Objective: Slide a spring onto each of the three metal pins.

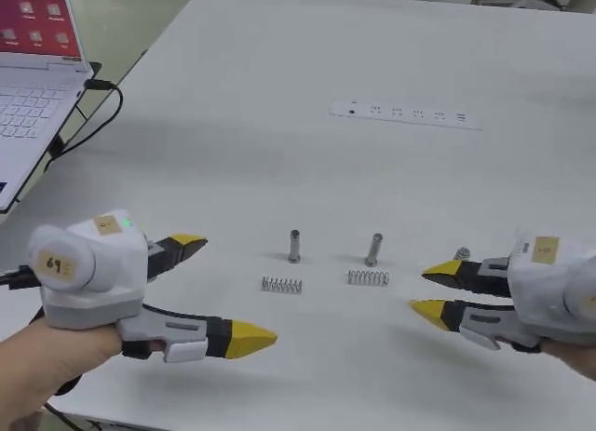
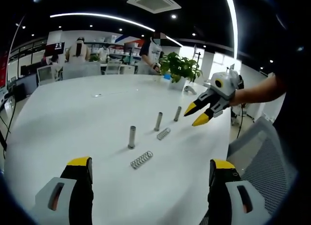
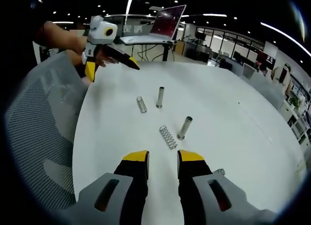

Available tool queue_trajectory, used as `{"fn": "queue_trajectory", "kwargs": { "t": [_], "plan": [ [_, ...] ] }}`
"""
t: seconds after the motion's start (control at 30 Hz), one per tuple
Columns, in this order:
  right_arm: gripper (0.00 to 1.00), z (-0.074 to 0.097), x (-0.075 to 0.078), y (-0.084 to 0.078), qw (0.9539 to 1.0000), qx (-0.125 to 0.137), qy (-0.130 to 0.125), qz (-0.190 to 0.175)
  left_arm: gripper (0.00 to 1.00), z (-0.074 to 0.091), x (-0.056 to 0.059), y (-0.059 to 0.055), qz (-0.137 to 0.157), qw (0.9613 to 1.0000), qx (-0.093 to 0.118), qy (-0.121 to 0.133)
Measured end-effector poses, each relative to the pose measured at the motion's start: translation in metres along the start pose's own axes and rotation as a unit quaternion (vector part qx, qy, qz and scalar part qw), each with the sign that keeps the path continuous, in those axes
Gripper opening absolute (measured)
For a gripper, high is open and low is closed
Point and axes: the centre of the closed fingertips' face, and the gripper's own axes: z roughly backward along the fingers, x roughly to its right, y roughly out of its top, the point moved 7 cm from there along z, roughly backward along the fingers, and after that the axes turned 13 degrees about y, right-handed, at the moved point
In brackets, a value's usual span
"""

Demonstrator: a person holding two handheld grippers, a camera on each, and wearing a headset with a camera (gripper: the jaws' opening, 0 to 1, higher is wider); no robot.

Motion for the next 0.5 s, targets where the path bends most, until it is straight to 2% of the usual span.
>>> {"fn": "queue_trajectory", "kwargs": {
  "t": [0.27,0.5],
  "plan": [
    [0.21,-0.013,0.006,0.012,0.9997,-0.015,0.008,0.014,0.97,0.0,-0.002,0.001,0.0,1.0,0.001,0.002],
    [0.2,-0.025,0.01,0.016,0.9987,-0.038,0.018,0.028,0.97,-0.002,-0.002,0.002,0.0,1.0,0.001,-0.001]
  ]
}}
